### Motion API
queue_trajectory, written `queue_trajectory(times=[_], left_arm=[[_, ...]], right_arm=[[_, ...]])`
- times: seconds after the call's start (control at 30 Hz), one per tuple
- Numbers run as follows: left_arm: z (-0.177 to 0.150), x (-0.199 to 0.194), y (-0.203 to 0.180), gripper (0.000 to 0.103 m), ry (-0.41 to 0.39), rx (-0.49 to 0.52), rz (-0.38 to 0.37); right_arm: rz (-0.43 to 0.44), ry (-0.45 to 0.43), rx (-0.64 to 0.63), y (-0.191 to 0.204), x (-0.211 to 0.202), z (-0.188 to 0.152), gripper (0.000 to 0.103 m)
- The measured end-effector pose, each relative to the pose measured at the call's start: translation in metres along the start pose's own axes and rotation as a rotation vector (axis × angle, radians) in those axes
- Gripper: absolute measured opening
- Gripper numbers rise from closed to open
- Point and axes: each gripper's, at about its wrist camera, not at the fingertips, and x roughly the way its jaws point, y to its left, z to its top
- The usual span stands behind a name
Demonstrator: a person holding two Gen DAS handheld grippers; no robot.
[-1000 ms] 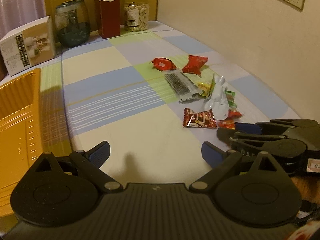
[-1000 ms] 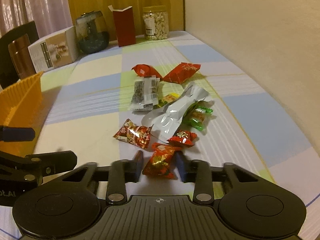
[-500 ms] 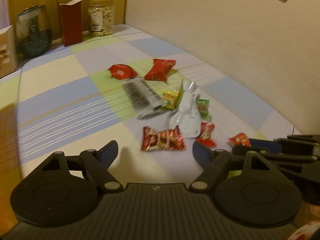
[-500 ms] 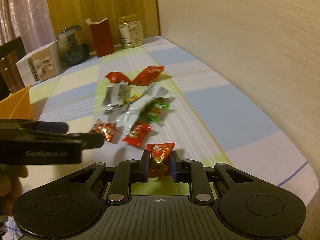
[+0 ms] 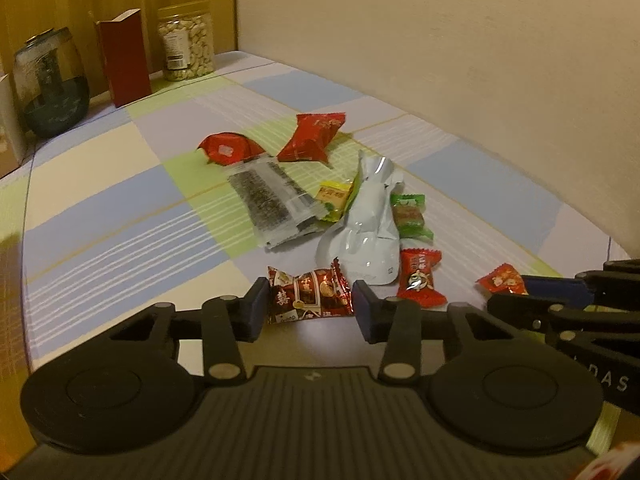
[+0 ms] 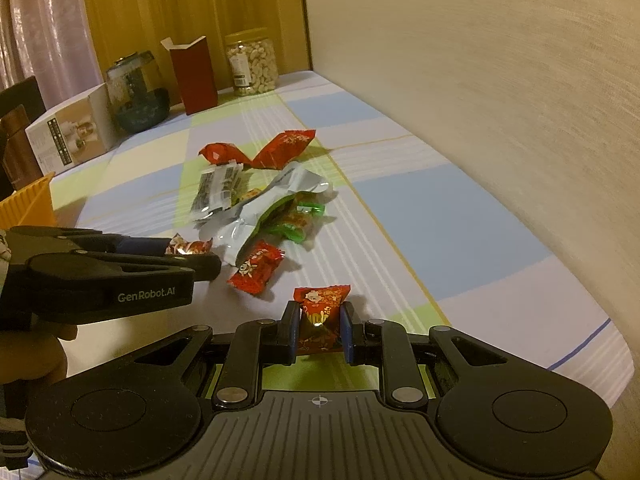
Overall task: Organize snacks
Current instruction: 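Carry both snacks over the orange tray and open both tools to drop them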
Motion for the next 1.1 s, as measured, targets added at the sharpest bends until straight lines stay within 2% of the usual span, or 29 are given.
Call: queue_trajectory(times=[0.03, 0.27, 0.57, 0.8, 1.1], left_arm=[[-0.001, -0.002, 0.001, 0.036, -0.003, -0.006, 0.001], [-0.003, -0.027, 0.015, 0.035, -0.003, -0.042, 0.04], [0.002, -0.088, 0.041, 0.035, -0.052, -0.111, 0.101], [-0.002, -0.149, 0.085, 0.035, -0.086, -0.156, 0.202], [-0.039, -0.218, 0.162, 0.035, -0.086, -0.241, 0.354]], right_arm=[[0.002, -0.001, -0.001, 0.001, -0.001, 0.0, 0.021], [0.019, -0.023, -0.015, 0.01, -0.011, 0.005, 0.021], [0.095, -0.066, -0.058, 0.047, -0.032, 0.026, 0.021], [0.229, -0.087, -0.132, 0.105, -0.049, 0.05, 0.021], [0.4, -0.077, -0.24, 0.202, -0.057, 0.065, 0.021]])
